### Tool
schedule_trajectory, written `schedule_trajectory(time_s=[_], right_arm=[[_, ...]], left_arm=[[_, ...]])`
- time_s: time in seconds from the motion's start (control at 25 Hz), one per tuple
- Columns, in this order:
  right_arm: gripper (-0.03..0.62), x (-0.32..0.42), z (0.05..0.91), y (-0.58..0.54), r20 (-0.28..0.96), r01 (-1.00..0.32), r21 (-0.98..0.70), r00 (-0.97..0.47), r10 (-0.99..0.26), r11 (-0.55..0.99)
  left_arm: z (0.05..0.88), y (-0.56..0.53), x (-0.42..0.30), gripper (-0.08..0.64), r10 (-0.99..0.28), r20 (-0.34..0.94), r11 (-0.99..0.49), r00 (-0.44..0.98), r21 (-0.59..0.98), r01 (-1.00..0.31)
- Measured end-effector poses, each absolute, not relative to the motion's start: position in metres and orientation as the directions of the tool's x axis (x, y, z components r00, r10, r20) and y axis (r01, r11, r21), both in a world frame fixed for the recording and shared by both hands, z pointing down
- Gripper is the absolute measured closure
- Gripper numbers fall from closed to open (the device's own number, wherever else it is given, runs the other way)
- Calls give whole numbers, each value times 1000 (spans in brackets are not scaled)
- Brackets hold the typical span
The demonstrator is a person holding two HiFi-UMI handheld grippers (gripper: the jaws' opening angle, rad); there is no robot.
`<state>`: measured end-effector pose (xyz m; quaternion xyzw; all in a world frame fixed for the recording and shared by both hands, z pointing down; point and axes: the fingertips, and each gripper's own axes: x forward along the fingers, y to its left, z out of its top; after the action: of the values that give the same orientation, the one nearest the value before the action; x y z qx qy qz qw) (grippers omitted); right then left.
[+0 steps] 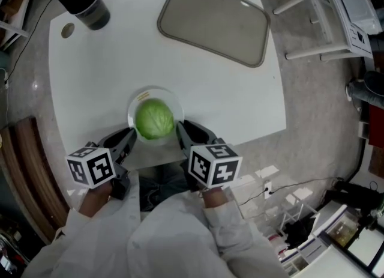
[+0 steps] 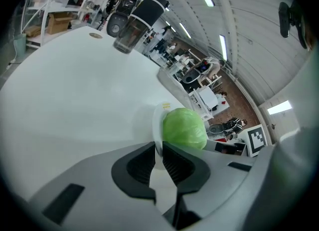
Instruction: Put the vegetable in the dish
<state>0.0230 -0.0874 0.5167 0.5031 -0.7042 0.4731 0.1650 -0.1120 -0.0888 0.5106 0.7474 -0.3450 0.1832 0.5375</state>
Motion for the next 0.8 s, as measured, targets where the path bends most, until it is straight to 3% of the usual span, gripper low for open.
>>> schedule_trajectory(time_s=[0.8], right_arm=[[534,64,503,-123,670,-848,-527,-454,-587,54]], left_arm=[[497,-121,-72,509,-342,641,-213,688,660,-721]])
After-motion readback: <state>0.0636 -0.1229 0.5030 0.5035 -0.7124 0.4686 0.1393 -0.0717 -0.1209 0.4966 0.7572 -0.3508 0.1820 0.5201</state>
